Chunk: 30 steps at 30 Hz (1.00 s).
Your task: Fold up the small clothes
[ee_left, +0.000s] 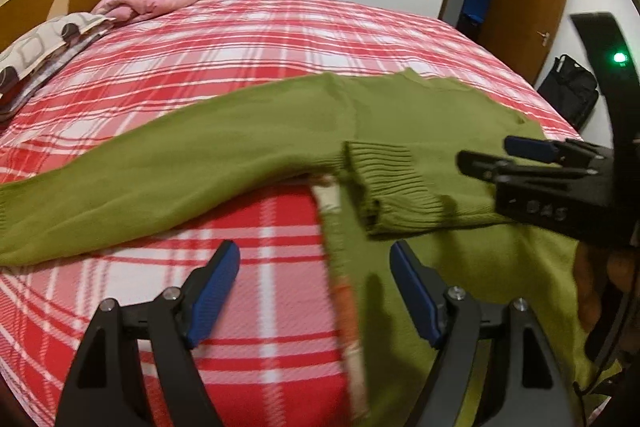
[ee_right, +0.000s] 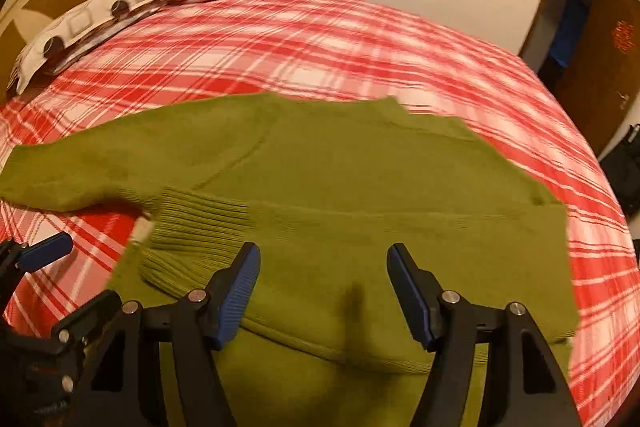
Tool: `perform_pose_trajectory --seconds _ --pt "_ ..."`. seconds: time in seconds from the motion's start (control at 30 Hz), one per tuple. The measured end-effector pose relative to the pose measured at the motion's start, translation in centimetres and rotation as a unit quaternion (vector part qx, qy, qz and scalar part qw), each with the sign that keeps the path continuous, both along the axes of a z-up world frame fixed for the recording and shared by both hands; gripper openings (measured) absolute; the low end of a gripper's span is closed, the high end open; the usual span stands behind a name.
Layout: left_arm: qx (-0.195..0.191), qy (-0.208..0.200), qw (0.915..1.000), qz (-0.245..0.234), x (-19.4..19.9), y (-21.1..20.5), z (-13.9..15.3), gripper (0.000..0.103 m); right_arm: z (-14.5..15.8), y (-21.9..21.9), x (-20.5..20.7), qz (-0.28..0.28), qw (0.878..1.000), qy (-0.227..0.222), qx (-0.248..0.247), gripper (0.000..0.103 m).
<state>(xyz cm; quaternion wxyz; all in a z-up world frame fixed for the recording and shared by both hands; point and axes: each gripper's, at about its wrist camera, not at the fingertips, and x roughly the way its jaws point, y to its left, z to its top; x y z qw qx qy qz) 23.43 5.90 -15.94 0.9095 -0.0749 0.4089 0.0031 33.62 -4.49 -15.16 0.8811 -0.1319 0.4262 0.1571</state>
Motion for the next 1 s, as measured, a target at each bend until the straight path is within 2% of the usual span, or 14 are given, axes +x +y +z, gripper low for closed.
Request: perform_pose_trajectory --seconds 0.2,0.23,0.4,0.57,0.67,0.73,0.77,0.8,0.9,1.0 --pt "-0.004 -0.001 1.0000 0.007 -0.5 1.5 -0.1 0.080 -2.9 2.5 -0.9 0.026 0.999 0.046 -0.003 0.066" --pt "-0.005 -0.002 1.0000 0.007 -0.6 1.7 -0.1 0.080 -3.2 2.4 -1.4 0.026 0.999 0.043 0.000 0.066" --pt "-0.017 -0.001 0.9998 0.012 -1.0 2.9 0.1 0.080 -2.8 1.9 -2.9 0.038 0.998 0.049 0.009 0.066" --pt "-0.017 -0.015 0.9990 0.038 -2.4 6.0 1.1 0.080 -0.6 3.2 -4.4 0.083 0.996 0.008 0.028 0.066" --pt "-0.007 -0.020 0.9971 0.074 -3.4 9.0 1.7 0.080 -1.1 5.3 -4.5 0.099 0.995 -0.008 -0.012 0.064" --pt "-0.007 -0.021 0.9954 0.094 -4.0 11.0 1.9 0.080 -2.2 6.2 -4.1 0.114 0.993 0.012 -0.016 0.049" --pt "-0.006 -0.021 0.9948 0.100 -4.3 11.7 1.8 0.080 -2.6 6.3 -4.1 0.116 0.993 0.019 -0.012 0.025" --pt "-0.002 -0.022 0.9935 0.111 -4.8 13.0 2.0 0.080 -2.8 6.3 -4.3 0.115 0.993 0.013 -0.016 0.011" --pt "0.012 -0.027 0.9896 0.141 -5.9 16.2 2.1 0.080 -2.7 6.5 -5.6 0.143 0.989 0.007 -0.026 0.011" --pt "0.027 -0.023 0.9814 0.189 -6.6 20.4 1.5 0.080 -3.2 7.0 -7.2 0.177 0.982 -0.017 -0.064 0.011"
